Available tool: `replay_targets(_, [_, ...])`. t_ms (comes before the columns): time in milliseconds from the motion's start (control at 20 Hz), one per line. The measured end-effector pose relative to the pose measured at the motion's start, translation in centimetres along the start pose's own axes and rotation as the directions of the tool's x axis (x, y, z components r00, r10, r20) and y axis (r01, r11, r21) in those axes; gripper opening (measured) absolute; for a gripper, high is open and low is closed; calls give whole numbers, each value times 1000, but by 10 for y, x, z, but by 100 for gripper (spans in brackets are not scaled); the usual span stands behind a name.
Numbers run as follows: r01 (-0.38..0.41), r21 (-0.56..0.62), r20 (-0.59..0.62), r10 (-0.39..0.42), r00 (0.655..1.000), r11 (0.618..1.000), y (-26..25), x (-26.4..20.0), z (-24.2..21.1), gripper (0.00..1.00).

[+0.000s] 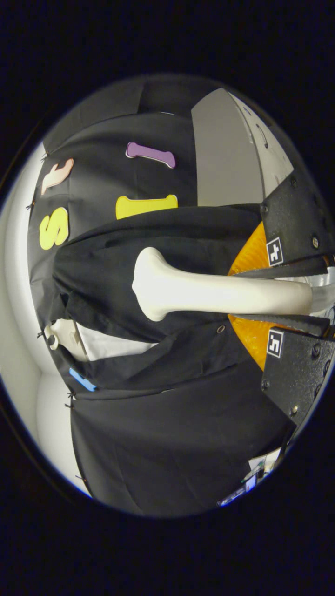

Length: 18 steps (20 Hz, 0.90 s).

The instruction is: Iron the clothes twice with a garment steamer, once on the left side and once on the right side.

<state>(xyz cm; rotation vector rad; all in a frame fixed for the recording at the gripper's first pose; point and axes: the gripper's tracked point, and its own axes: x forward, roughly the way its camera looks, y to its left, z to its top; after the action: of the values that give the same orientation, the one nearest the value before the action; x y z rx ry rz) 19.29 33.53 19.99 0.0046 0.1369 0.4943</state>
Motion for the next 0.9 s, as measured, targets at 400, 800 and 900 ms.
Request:
replay_targets(400, [10, -22, -83, -12, 996, 1000, -2, -1, -47, 36])
replay_targets(800, [10, -30, -147, -15, 989, 999, -3, -5, -83, 36])
replay_targets(900, [12, -31, -165, -17, 986, 999, -4, -5, -95, 36])
